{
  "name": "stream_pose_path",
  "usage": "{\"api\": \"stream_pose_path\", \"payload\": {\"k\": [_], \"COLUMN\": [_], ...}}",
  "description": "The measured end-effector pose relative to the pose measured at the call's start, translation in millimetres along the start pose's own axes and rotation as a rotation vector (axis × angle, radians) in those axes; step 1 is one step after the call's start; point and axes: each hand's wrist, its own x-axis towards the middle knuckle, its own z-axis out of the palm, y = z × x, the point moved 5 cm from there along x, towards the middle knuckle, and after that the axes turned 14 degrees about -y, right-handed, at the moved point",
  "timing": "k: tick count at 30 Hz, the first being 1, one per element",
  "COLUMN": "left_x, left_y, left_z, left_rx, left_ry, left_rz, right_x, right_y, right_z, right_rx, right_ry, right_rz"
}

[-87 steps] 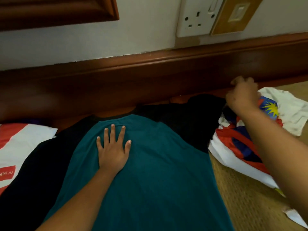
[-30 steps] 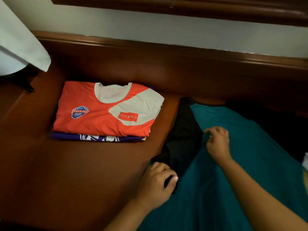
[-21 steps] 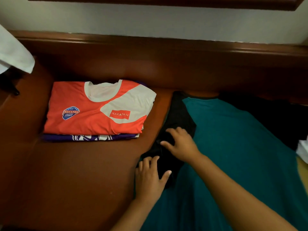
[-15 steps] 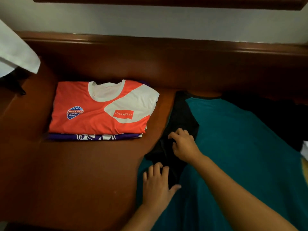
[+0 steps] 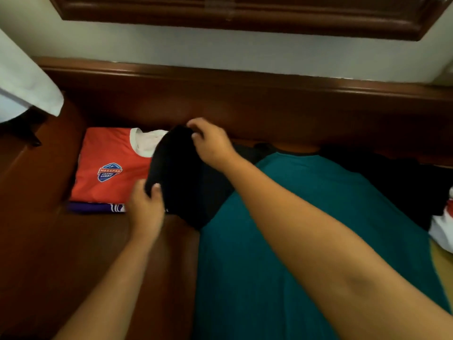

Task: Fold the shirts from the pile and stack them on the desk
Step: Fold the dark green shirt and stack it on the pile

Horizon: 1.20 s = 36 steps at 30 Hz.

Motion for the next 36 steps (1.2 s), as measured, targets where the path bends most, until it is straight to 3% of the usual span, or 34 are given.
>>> {"api": "stream_pose_path", "payload": {"k": [4, 9, 12, 15, 19, 27, 30, 36], "left_x": [3, -11, -5, 16, 45, 51, 47, 7], "left_y": [-37, 17, 43, 42, 15, 7, 8, -33], "left_z": [-4, 59, 103, 129, 122, 113, 87, 32], "left_rx": [0.172, 0.433, 0.624, 0.759, 0.757, 0.641, 0.486, 0.255], "left_ry": [0.044, -0.184, -0.397, -0.495, -0.508, -0.392, -0.19, 0.148], "left_rz": [-0.143, 0.253, 0.304, 0.225, -0.061, -0.062, -0.022, -0.348], "right_x": [-47, -150, -176, -184, -206, -213, -199, -104], "right_y": [36, 144, 191, 228, 276, 283, 264, 168], "right_z": [28, -5, -47, -87, -111, -110, -103, -39], "right_rx": [0.074, -0.08, -0.177, -0.329, -0.473, -0.537, -0.522, -0.447], "right_ry": [-0.168, -0.065, 0.029, 0.074, -0.104, -0.097, -0.041, -0.141], "right_rz": [0.106, 0.366, 0.465, 0.547, 0.753, 0.748, 0.712, 0.319]}}
